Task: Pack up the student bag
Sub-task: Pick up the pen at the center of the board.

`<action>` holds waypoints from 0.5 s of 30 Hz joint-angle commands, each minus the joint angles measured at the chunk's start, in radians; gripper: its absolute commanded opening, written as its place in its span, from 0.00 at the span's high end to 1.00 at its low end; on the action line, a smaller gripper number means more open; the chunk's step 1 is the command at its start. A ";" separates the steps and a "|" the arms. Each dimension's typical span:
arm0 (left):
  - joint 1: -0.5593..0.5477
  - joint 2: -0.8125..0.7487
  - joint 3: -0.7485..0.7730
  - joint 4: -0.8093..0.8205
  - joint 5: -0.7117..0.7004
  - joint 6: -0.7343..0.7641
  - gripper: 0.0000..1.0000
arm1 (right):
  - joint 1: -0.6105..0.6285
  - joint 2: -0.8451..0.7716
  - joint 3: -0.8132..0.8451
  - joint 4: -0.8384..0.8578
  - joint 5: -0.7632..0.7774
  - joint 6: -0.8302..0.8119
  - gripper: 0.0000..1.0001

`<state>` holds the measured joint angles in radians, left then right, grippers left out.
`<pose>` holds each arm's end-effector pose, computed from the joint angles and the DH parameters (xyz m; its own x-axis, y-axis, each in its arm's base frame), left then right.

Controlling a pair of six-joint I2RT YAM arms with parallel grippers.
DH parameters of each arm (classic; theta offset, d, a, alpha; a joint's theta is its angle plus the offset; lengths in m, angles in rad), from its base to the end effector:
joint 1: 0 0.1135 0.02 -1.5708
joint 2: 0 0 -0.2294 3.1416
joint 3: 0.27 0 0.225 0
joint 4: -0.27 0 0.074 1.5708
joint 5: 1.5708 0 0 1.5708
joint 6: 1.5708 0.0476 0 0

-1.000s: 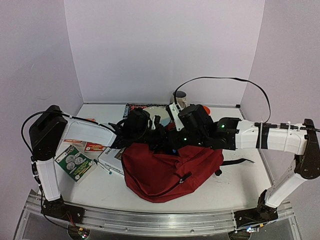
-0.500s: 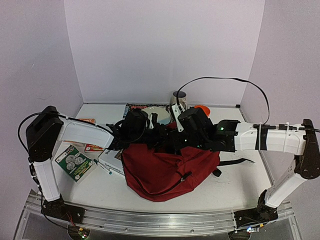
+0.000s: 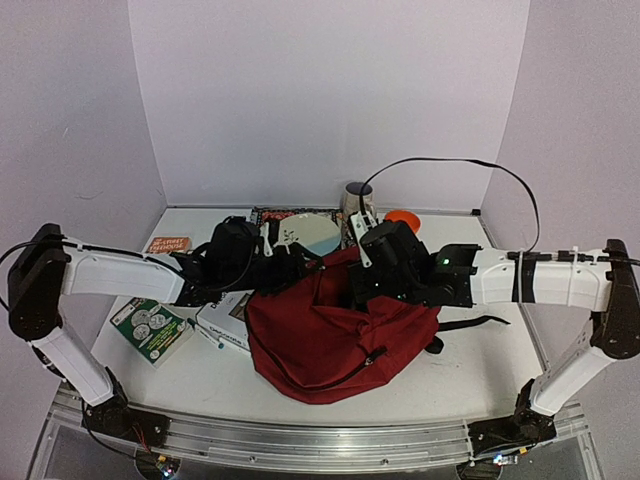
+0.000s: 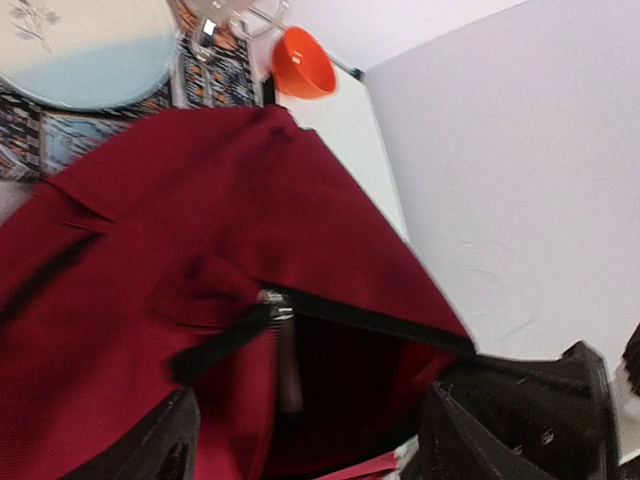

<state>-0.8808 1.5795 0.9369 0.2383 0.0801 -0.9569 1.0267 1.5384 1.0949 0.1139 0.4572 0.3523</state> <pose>0.2155 -0.2671 0.2132 -0.8109 -0.2975 -0.5039 0.2652 0.5808 -0.7696 0.1964 0.2840 0.2662 -0.3476 0.0237 -0.9374 -0.4598 0.8669 0.1924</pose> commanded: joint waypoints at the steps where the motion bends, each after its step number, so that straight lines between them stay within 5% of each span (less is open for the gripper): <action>1: 0.025 -0.097 0.000 -0.221 -0.155 0.103 0.17 | -0.016 -0.049 -0.004 0.032 0.041 -0.010 1.00; 7: 0.089 -0.174 -0.028 -0.443 -0.187 0.065 0.10 | -0.026 -0.045 -0.008 0.032 0.036 -0.018 1.00; 15: 0.124 -0.327 -0.106 -0.651 -0.251 -0.027 0.13 | -0.042 -0.044 -0.020 0.030 0.024 -0.031 1.00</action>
<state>-0.7640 1.3386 0.8485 -0.2529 -0.1014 -0.9362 0.9996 1.5327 1.0814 0.1200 0.4564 0.3366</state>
